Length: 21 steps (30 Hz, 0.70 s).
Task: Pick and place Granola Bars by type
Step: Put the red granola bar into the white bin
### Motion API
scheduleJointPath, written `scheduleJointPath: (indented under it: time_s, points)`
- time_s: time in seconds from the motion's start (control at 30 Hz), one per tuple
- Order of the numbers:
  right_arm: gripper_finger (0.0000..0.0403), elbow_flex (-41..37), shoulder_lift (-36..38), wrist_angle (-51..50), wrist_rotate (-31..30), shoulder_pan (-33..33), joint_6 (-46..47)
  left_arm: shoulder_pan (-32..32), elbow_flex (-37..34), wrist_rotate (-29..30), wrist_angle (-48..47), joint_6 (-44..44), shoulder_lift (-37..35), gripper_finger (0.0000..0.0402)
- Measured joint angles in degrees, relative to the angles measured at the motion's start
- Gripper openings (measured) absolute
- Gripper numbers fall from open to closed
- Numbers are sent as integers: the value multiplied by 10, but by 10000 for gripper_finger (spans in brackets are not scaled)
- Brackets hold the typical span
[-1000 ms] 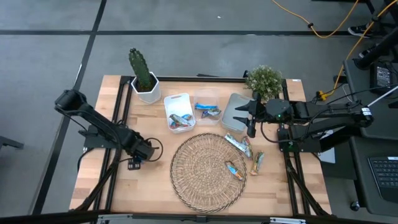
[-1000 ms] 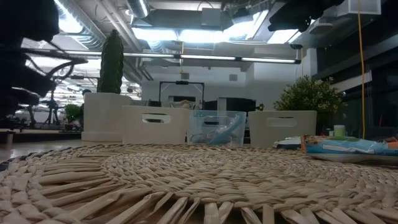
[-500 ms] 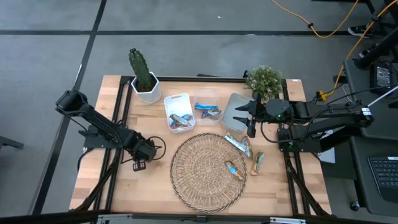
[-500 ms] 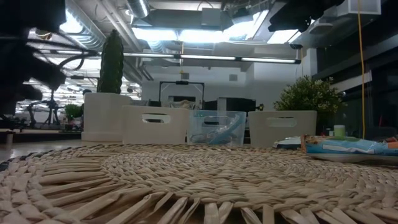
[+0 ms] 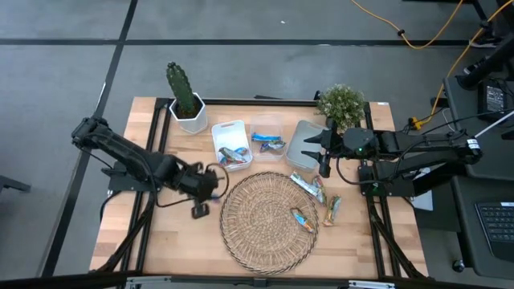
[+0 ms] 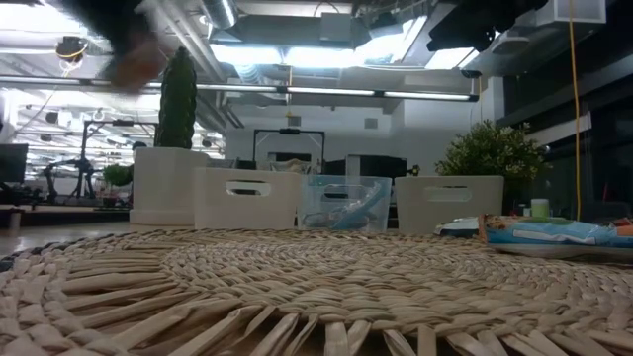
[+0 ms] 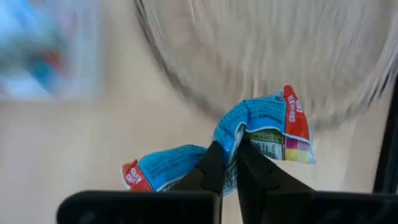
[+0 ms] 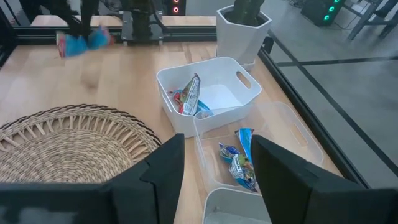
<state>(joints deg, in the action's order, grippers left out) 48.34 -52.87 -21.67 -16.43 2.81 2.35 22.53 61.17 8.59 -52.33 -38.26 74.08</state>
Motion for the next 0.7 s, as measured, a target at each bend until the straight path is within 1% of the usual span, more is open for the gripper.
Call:
scheduleJointPath:
  time_s: [0.2,0.3,0.4,0.47,0.53,0.63,0.7]
  points:
    - [187,0,0,0,0,0,-7,-42,210,140,-75,93,0,8]
    - [187,0,0,0,0,0,-13,-47,318,196,-85,142,-4,9]
    - [187,0,0,0,0,0,-13,-47,398,237,-89,182,-4,8]
    - [187,0,0,0,0,0,-12,-47,430,252,-88,200,-4,8]
    - [187,0,0,0,0,0,-11,-47,448,259,-88,212,-4,8]
    - [187,0,0,0,0,0,-11,-53,457,276,-89,215,-2,8]
    - [187,0,0,0,0,0,-11,-68,458,293,-90,215,-2,8]
